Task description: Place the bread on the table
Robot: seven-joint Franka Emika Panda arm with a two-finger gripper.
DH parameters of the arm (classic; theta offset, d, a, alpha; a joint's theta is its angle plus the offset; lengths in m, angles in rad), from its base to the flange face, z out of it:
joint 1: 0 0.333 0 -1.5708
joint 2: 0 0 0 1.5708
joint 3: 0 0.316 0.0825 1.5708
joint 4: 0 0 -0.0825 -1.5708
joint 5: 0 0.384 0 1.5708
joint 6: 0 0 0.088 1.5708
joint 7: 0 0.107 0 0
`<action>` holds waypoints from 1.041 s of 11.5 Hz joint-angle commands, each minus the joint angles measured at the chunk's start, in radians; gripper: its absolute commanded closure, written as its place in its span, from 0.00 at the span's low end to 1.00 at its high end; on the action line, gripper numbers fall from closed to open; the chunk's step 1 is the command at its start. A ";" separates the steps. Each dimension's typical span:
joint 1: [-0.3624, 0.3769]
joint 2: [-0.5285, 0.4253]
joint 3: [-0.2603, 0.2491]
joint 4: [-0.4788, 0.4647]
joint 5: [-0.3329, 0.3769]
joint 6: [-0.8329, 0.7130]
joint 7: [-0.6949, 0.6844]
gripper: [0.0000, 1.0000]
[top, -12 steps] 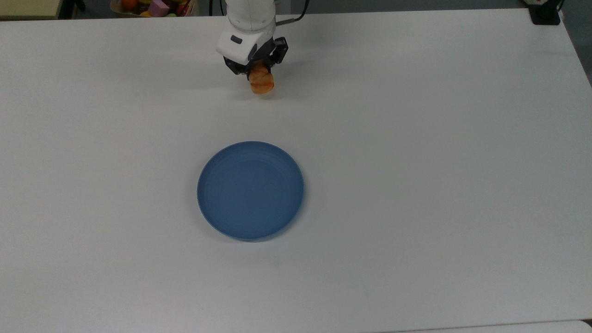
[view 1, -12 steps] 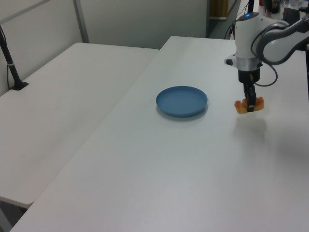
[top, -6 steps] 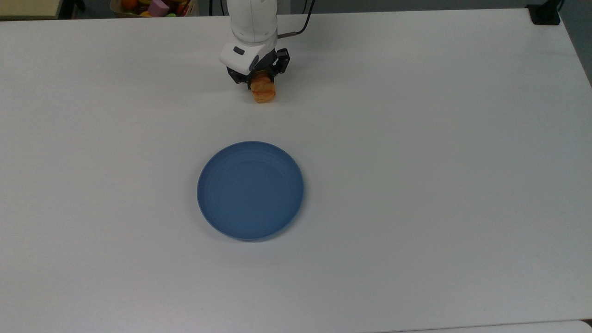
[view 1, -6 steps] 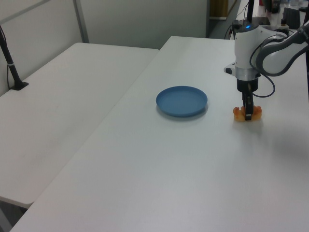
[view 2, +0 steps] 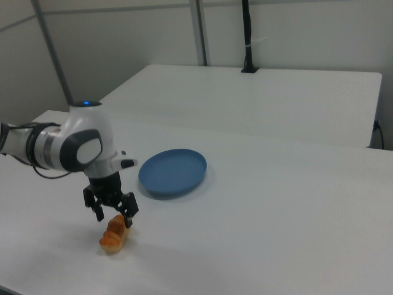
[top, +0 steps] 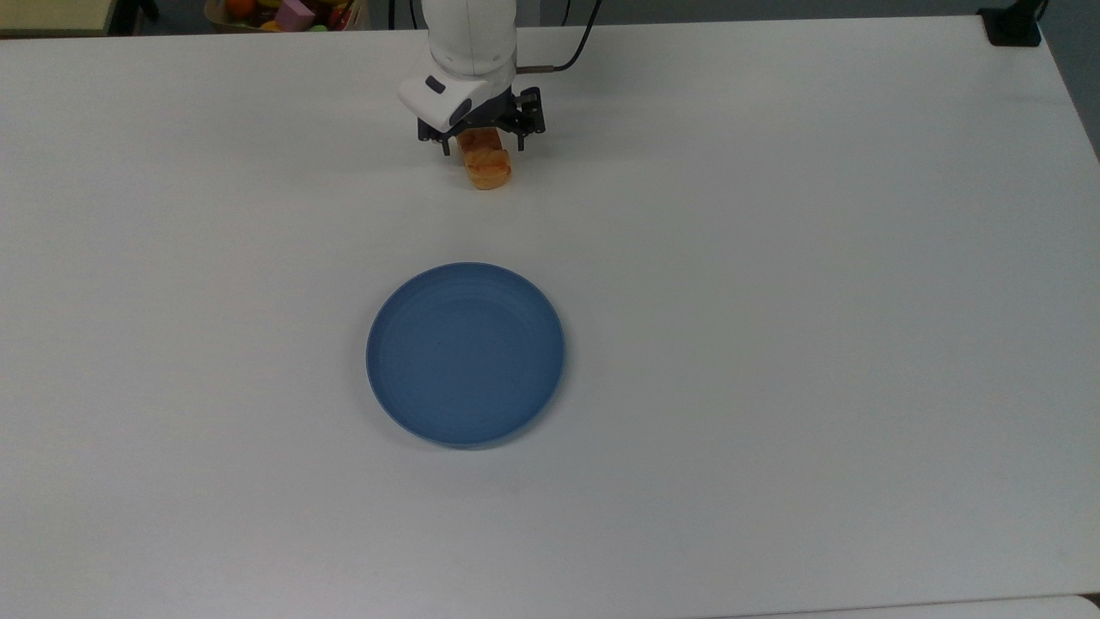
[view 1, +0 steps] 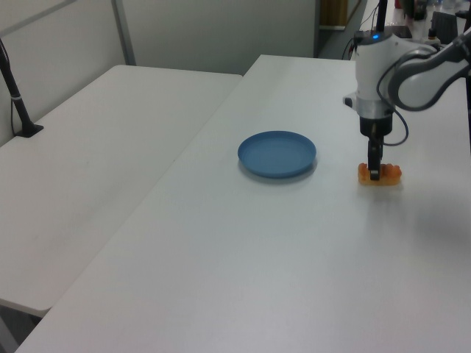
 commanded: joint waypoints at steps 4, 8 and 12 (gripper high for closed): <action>0.009 -0.025 0.007 0.381 0.022 -0.396 0.071 0.00; 0.010 -0.032 0.007 0.608 0.077 -0.496 0.145 0.00; 0.007 -0.046 0.007 0.684 0.065 -0.536 0.126 0.00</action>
